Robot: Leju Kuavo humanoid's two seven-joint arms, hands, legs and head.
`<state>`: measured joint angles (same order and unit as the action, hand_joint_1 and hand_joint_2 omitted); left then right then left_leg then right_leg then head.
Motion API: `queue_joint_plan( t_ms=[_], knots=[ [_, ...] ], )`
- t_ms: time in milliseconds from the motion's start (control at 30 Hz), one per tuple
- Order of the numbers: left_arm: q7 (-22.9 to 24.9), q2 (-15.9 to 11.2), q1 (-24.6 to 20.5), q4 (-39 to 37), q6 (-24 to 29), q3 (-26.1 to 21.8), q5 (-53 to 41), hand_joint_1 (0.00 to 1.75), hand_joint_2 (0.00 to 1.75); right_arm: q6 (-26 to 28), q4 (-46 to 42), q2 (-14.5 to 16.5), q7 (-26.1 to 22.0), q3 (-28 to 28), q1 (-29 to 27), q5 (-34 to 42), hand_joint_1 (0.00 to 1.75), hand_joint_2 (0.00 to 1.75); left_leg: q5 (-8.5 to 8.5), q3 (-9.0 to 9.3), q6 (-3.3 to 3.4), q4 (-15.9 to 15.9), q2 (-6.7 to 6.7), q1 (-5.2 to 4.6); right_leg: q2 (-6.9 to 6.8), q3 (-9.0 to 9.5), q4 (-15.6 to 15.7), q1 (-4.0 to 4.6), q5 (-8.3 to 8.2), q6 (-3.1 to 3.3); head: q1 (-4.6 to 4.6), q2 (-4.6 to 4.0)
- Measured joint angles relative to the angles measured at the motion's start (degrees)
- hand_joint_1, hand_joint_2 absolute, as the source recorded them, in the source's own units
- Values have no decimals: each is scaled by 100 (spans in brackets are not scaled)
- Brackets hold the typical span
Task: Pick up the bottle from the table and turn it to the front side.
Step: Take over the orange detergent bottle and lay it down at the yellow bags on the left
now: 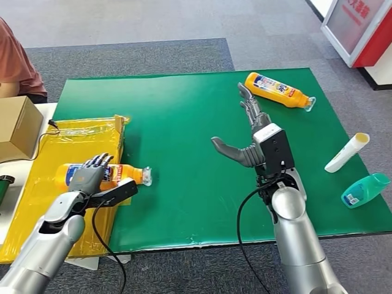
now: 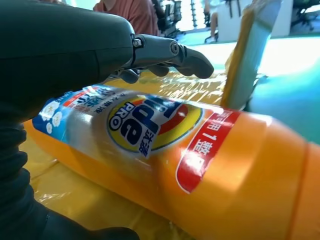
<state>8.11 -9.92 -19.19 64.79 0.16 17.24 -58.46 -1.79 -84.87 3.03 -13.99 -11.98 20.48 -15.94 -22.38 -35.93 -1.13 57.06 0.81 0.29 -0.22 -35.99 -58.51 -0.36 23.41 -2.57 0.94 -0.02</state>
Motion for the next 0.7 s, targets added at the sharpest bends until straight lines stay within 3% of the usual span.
queue_joint_plan(
  t_ms=[100,267,567,700],
  knots=[
    [-328,93,409,662,445,-111,324,0,175,60,-82,-5,4,32,-163,-8,0,175,-4,0,2,0,0,0,0,-1,1,0,4,-2,-1,0],
    [-540,197,1132,1973,718,-259,513,0,175,128,-275,-21,-2,163,-511,-28,0,175,-15,-2,1,0,0,0,0,-3,2,-1,9,-1,0,0],
    [-654,235,1764,3408,1098,-501,180,0,175,171,-631,-24,-10,369,-888,-144,0,175,-13,-2,-2,-1,0,1,0,-2,2,1,9,1,-1,0],
    [-1524,405,2120,3894,1383,-663,1293,0,175,196,-792,-28,-9,463,-1060,-189,0,175,-14,-2,-1,-1,0,0,0,-1,2,0,9,0,-1,0]
  ],
)
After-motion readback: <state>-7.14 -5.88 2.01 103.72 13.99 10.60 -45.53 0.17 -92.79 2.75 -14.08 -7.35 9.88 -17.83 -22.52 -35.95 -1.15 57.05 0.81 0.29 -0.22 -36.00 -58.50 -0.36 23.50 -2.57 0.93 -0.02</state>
